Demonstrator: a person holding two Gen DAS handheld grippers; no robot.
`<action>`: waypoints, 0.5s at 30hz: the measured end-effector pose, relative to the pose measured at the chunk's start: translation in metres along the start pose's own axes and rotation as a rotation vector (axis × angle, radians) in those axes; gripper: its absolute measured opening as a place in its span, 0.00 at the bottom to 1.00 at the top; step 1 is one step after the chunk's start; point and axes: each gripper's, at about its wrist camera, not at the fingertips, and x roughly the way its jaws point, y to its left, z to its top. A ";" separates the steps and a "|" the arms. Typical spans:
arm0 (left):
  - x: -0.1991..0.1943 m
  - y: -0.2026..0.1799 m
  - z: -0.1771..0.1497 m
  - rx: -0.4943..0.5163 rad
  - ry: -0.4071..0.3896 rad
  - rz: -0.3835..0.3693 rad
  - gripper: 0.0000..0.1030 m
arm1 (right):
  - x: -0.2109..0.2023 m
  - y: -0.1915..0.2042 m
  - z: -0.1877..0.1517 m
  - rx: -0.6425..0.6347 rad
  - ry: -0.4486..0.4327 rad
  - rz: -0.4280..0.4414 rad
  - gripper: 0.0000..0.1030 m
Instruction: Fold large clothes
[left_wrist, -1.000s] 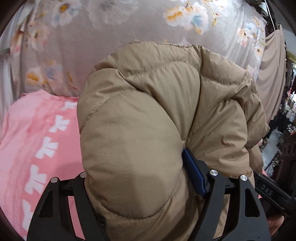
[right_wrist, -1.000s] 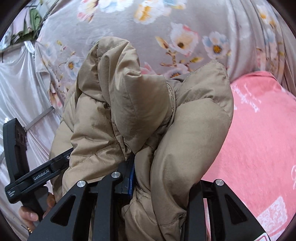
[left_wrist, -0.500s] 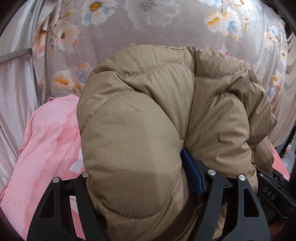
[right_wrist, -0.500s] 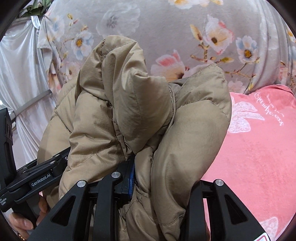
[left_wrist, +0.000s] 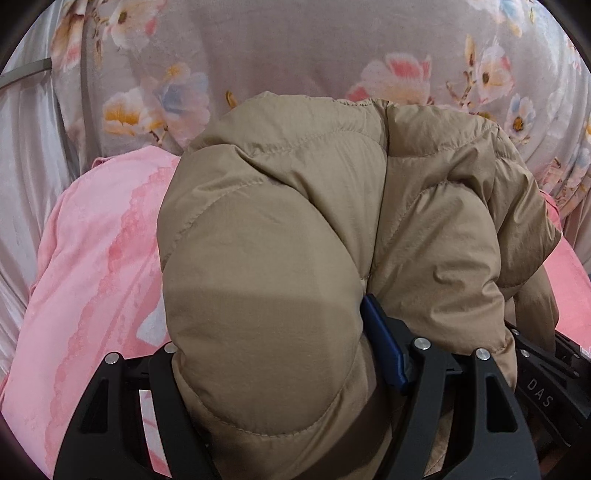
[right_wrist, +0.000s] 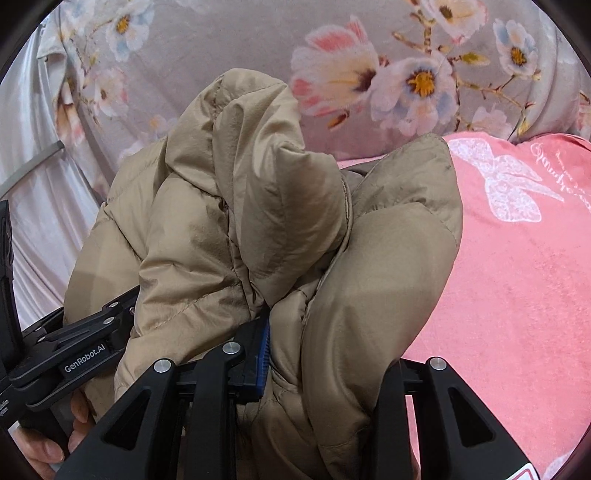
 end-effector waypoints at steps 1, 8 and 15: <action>0.007 0.002 -0.001 -0.003 0.010 0.002 0.67 | 0.006 0.001 -0.001 -0.004 0.007 -0.005 0.27; 0.040 0.018 -0.008 -0.038 0.053 0.008 0.67 | 0.035 0.006 -0.005 -0.036 0.034 -0.026 0.27; 0.057 0.026 -0.008 -0.040 0.051 0.027 0.68 | 0.059 0.004 -0.004 -0.043 0.058 -0.032 0.27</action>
